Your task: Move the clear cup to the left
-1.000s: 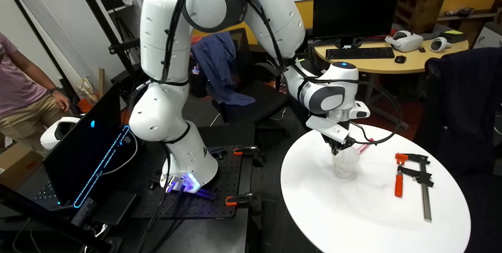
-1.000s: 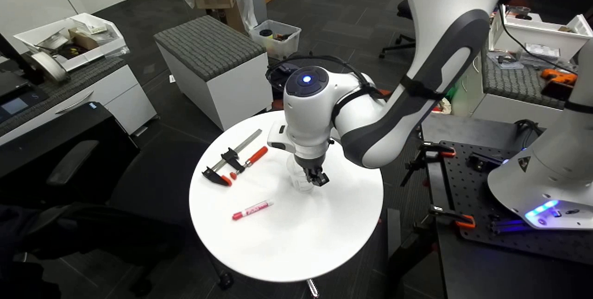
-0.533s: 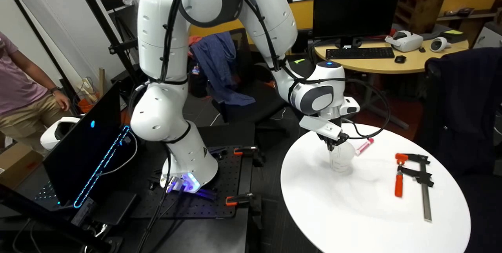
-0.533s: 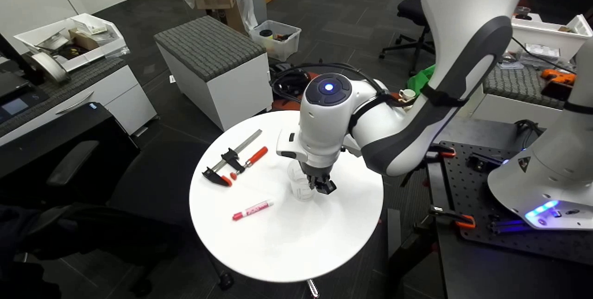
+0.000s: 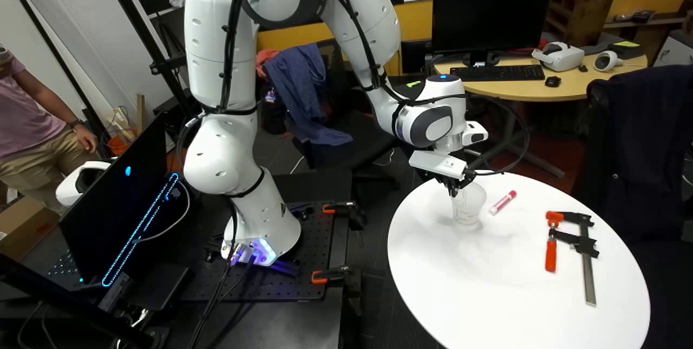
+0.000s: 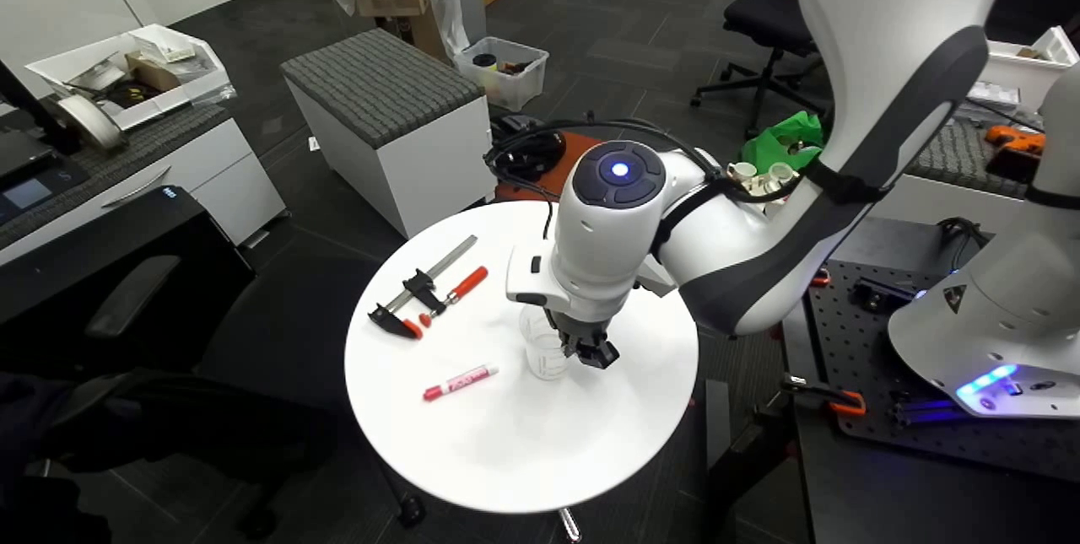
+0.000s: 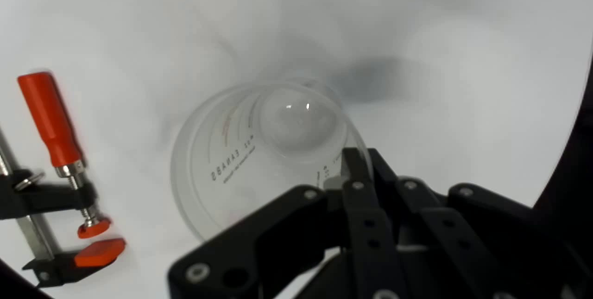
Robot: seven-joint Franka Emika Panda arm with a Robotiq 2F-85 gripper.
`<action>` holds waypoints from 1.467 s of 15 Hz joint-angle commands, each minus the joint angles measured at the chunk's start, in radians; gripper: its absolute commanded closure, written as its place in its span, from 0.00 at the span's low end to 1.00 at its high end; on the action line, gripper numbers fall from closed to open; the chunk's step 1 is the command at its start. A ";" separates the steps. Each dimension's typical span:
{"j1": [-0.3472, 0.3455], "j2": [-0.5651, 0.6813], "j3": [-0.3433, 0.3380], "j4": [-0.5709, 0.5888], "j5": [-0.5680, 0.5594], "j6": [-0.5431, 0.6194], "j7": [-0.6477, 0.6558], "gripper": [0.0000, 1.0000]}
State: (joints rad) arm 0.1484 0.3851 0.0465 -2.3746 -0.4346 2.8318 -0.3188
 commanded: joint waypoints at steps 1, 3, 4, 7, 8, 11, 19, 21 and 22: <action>0.021 -0.032 0.002 -0.025 -0.018 0.009 0.020 0.98; 0.018 -0.024 0.017 -0.019 -0.005 0.004 0.007 0.98; 0.016 -0.019 0.026 -0.016 0.001 -0.001 0.000 0.98; 0.015 -0.013 0.040 -0.009 0.004 -0.004 -0.006 0.98; 0.013 -0.013 0.045 -0.010 0.006 -0.004 -0.009 0.98; 0.007 -0.006 0.057 -0.004 0.017 -0.008 -0.016 0.98; 0.001 0.005 0.072 0.006 0.038 -0.026 -0.023 0.45; -0.001 0.001 0.073 0.003 0.044 -0.027 -0.023 0.31; -0.001 -0.002 0.072 0.001 0.048 -0.031 -0.020 0.24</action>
State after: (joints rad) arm 0.1637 0.3946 0.0991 -2.3759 -0.4129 2.8295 -0.3223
